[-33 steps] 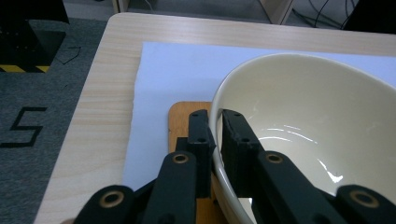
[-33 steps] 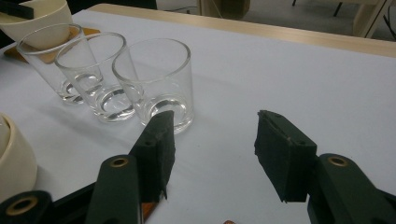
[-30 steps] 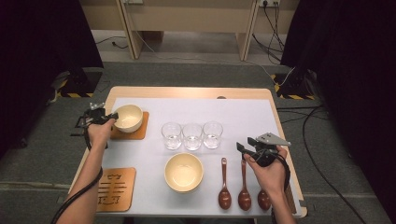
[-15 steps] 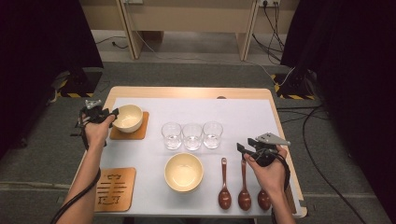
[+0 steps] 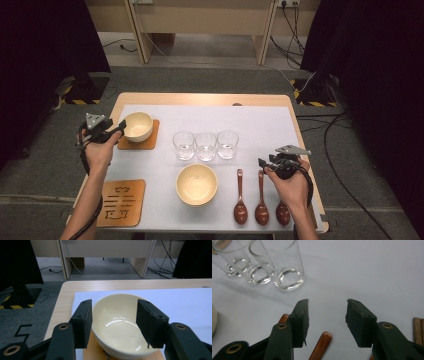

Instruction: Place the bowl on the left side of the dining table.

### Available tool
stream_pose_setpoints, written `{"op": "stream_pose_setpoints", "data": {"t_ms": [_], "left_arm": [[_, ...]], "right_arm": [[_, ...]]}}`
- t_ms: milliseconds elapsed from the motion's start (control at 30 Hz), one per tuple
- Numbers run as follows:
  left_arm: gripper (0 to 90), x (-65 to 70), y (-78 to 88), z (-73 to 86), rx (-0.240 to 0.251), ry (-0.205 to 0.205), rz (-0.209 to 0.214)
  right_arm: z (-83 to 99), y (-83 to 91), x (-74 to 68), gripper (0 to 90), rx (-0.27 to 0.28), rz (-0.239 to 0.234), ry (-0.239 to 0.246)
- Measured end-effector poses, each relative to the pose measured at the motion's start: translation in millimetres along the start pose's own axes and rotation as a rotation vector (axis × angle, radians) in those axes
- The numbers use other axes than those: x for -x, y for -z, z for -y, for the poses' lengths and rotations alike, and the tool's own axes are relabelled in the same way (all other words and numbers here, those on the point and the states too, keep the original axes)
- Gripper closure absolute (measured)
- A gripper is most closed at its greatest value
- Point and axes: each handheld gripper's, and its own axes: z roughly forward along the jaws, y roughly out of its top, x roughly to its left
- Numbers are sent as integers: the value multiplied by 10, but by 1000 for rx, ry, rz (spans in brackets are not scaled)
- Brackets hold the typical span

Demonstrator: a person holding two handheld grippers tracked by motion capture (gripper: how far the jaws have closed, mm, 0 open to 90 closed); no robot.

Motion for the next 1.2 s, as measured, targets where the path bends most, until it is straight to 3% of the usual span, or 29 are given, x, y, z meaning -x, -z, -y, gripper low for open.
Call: {"op": "stream_pose_setpoints", "data": {"t_ms": [167,267,400,600,833,1200], "left_arm": [[461,124,170,119,-3,16,52],[456,196,233,157,-15,-10,78],[452,221,269,158,-11,4,101],[444,206,317,139,6,14,92],[442,222,346,128,11,13,90],[442,239,326,146,6,10,92]], "right_arm": [[33,-14,32,569,-97,10,-35],[55,-40,38,570,-123,19,-60],[60,-67,46,570,-165,12,-91],[44,-92,39,610,-208,19,-99],[45,-198,25,675,-279,23,-142],[55,-318,5,678,-334,40,-168]]}}
